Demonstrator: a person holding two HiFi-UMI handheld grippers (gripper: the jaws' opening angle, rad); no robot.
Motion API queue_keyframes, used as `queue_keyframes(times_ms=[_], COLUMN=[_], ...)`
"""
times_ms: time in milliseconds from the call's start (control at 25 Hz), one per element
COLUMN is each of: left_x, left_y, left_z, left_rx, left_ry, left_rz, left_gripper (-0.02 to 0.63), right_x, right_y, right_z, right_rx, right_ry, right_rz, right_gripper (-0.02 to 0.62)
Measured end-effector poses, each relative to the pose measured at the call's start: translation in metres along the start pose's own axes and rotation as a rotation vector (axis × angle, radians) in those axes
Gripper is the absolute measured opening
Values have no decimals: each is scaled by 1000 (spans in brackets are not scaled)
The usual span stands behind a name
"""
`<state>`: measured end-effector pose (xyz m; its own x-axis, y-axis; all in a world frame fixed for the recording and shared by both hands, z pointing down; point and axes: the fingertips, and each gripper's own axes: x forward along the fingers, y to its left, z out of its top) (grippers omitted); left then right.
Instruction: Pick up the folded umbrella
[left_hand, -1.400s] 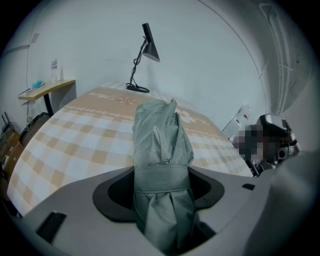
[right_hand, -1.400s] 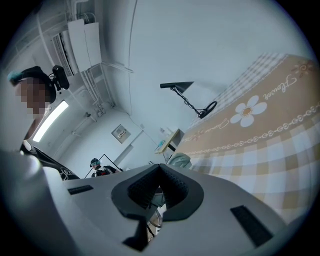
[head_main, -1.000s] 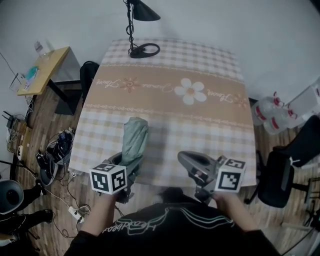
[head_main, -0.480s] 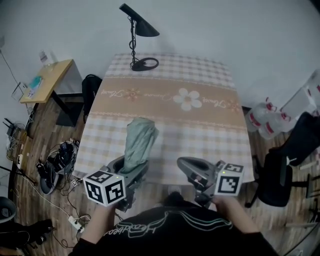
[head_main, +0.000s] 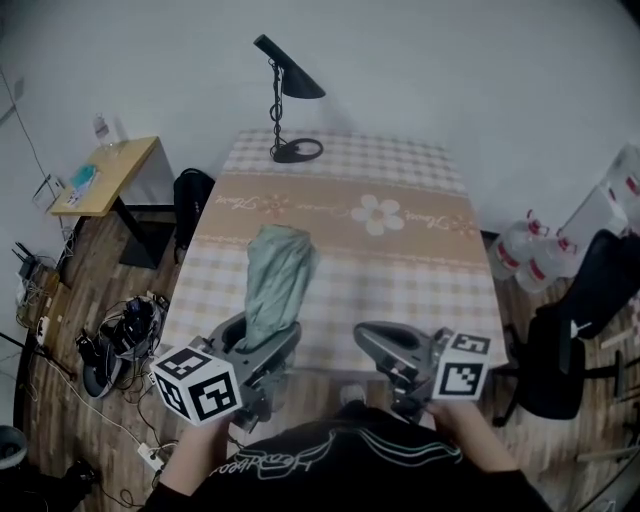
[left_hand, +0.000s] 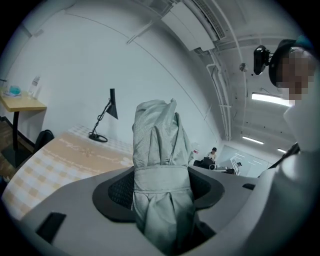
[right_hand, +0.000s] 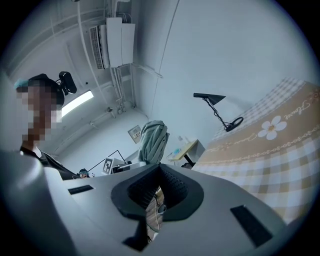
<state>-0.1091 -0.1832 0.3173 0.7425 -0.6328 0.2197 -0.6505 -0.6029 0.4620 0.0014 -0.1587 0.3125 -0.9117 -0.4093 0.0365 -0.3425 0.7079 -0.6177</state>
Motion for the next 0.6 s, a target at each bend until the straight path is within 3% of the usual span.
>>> queue_keyframes(times_ms=[200, 360, 600], left_x=[-15, -20, -20], left_y=[-14, -18, -18], left_z=[11, 14, 11], left_rx=[43, 58, 61], left_ry=[-32, -48, -47], left_rz=[-20, -36, -47], left_gripper=[273, 273, 273], right_x=[5, 7, -3], right_y=[11, 17, 17], right_z=[0, 0, 20], right_rx=[-95, -104, -105], right_ry=[29, 24, -89], right_rz=[-24, -16, -44], right_gripper=[11, 11, 11])
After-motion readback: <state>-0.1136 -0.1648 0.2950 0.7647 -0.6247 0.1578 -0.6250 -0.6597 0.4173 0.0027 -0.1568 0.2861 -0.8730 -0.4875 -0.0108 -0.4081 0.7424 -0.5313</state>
